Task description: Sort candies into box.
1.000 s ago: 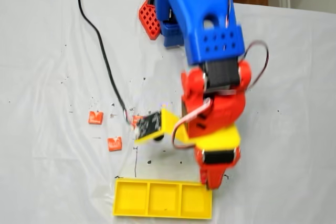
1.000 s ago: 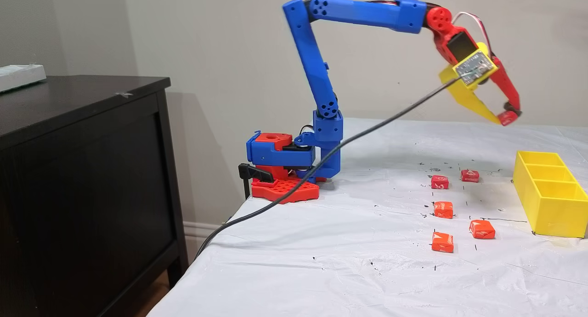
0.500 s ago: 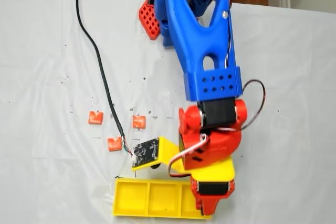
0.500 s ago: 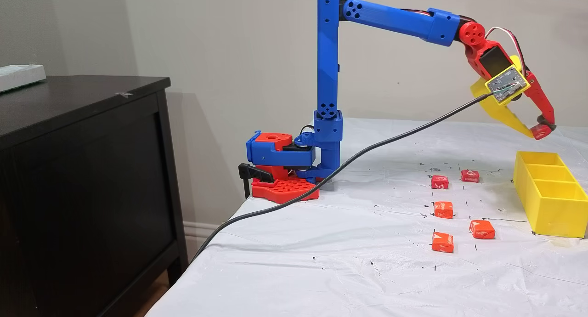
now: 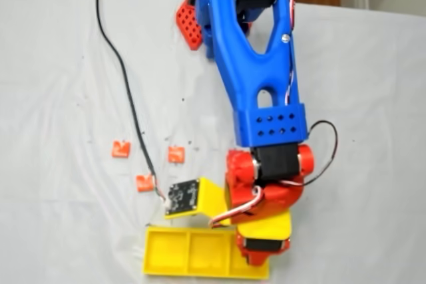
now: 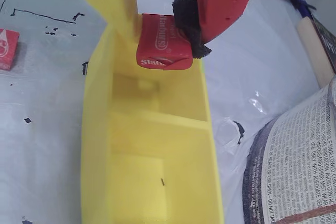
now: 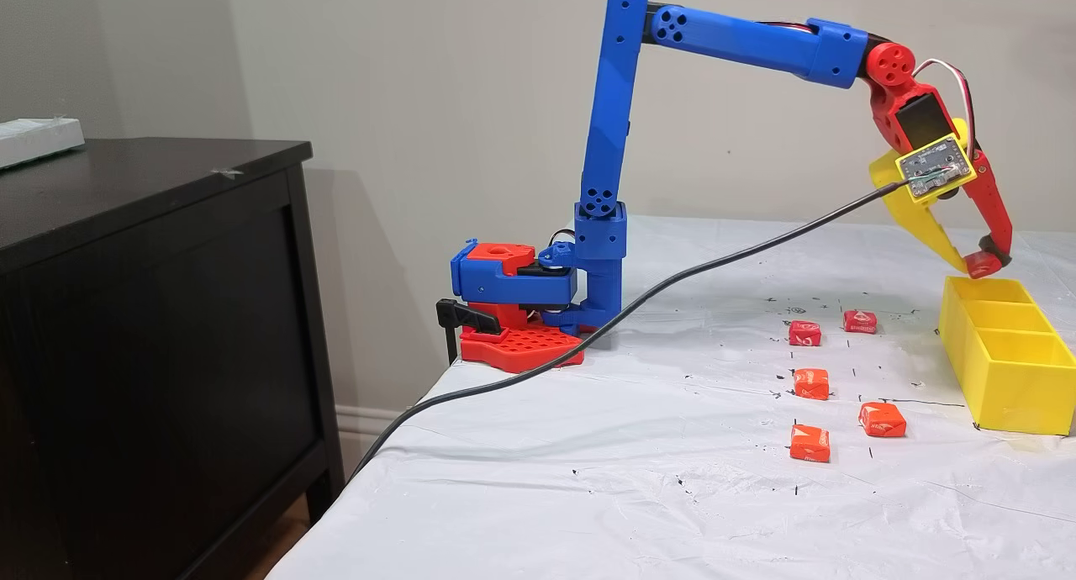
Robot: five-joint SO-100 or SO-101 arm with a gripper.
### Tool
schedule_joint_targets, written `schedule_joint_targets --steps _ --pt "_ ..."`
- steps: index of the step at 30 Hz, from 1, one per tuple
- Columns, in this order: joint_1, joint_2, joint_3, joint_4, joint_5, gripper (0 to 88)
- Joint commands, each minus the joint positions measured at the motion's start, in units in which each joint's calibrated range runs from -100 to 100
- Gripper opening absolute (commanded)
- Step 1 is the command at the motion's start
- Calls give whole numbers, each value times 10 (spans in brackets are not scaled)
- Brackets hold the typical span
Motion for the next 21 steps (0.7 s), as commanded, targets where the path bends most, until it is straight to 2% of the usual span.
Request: schedule_joint_targets --steps 1,6,9,12,19,21 --pt "-1 -21 -48 10 0 130" --pt "-2 -26 -34 2 -2 297" --pt "-4 -32 -25 -1 -1 286" --pt "-4 -41 -19 0 -1 248" --pt "-4 -77 -1 10 -5 19" --pt "-4 -94 9 19 -5 4"
